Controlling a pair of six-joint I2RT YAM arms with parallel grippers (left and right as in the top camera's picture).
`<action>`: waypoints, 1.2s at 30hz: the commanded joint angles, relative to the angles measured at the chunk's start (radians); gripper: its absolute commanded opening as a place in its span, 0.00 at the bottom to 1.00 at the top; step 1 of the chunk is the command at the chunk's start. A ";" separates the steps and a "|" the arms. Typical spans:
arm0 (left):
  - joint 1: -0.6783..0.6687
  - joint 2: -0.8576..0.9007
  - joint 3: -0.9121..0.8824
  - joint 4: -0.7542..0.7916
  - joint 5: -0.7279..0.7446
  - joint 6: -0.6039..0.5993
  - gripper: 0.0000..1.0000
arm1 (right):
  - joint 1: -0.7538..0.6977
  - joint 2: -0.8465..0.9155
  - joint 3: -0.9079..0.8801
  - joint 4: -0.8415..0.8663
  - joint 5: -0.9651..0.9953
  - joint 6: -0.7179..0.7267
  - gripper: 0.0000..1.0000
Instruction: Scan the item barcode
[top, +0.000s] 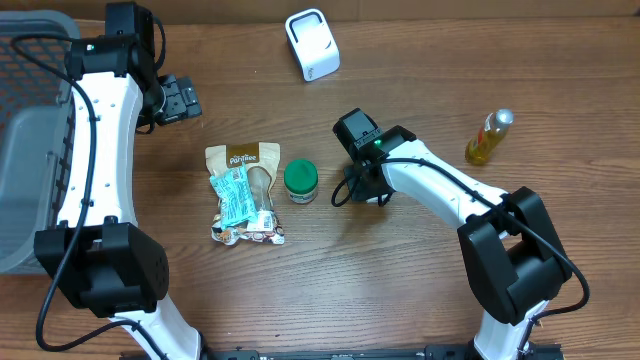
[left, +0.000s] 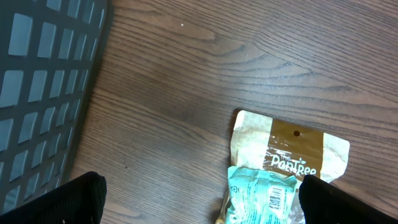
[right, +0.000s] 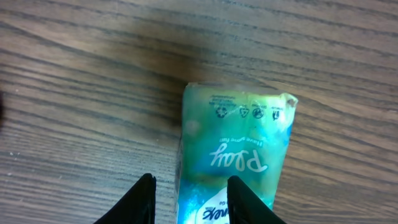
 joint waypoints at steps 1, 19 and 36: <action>-0.007 -0.005 0.018 0.000 0.002 0.010 1.00 | 0.000 -0.014 -0.004 0.006 0.026 0.009 0.34; -0.007 -0.005 0.018 0.000 0.002 0.011 1.00 | 0.000 0.035 -0.005 0.032 0.026 0.009 0.33; -0.008 -0.005 0.018 0.000 0.002 0.010 0.99 | -0.002 0.085 -0.003 0.010 0.024 0.009 0.23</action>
